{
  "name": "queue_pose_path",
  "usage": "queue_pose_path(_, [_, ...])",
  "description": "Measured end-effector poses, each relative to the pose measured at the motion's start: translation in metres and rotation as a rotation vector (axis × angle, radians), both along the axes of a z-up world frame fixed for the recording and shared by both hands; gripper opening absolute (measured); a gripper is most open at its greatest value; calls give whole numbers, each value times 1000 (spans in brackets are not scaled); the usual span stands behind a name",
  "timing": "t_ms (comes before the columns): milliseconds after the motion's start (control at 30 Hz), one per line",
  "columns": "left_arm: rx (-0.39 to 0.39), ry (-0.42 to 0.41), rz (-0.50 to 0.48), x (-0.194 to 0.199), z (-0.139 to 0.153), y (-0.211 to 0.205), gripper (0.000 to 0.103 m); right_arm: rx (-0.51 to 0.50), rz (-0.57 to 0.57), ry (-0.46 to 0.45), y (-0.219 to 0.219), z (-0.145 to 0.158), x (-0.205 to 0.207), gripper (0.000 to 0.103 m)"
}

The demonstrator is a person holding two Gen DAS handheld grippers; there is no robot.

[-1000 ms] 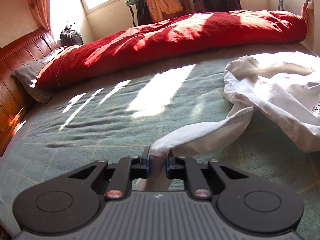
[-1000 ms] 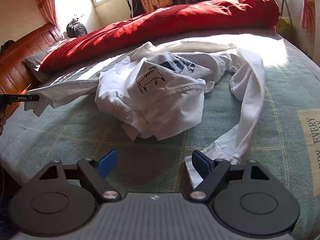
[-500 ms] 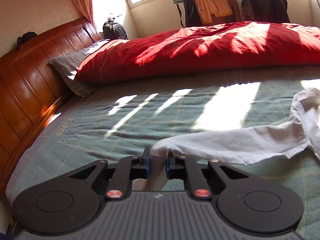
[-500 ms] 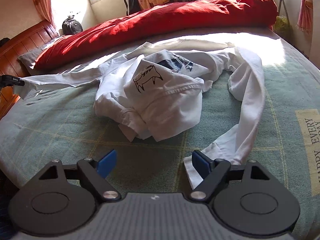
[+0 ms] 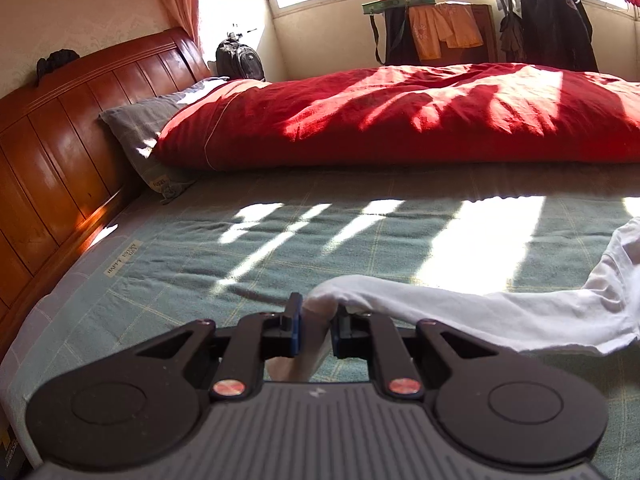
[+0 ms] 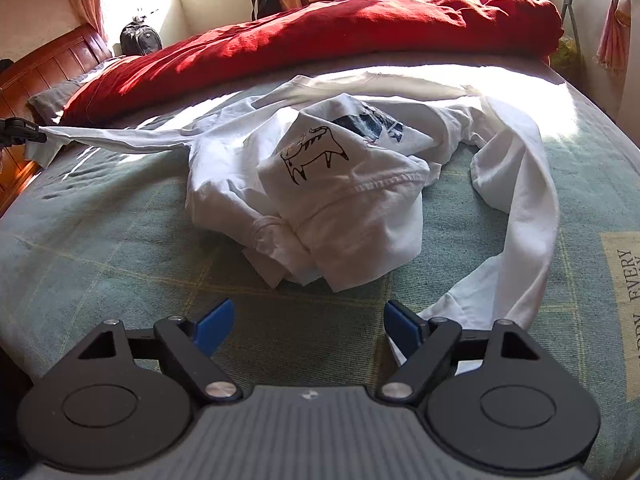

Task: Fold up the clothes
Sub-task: 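Pull the sleeve straight across the blanket with the left tool, then open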

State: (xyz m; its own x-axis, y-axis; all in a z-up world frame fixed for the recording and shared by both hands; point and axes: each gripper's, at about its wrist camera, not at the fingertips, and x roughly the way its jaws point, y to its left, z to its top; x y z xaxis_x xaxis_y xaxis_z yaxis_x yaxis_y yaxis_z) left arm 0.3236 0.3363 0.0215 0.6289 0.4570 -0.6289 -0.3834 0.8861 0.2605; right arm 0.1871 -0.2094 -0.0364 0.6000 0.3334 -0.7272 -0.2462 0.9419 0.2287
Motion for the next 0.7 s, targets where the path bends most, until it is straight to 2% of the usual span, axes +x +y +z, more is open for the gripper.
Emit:
queue_pose_path(233, [-54, 170, -31, -30, -53, 16, 13, 7, 42, 1, 13, 1, 3, 86])
queue_pose_path(433, [-188, 271, -103, -51, -77, 16, 20, 11, 69, 1, 22, 1, 5, 86])
queue_pose_path(567, [-247, 268, -192, -69, -69, 9, 23, 2, 92, 1, 30, 3, 7, 87])
queue_pose_path(633, [-277, 264, -237, -78, -64, 6, 34, 0, 102, 2, 34, 3, 10, 87])
queue_pose_path(700, [-314, 217, -267, -87, -52, 9, 46, -3, 114, 0, 39, 5, 14, 87])
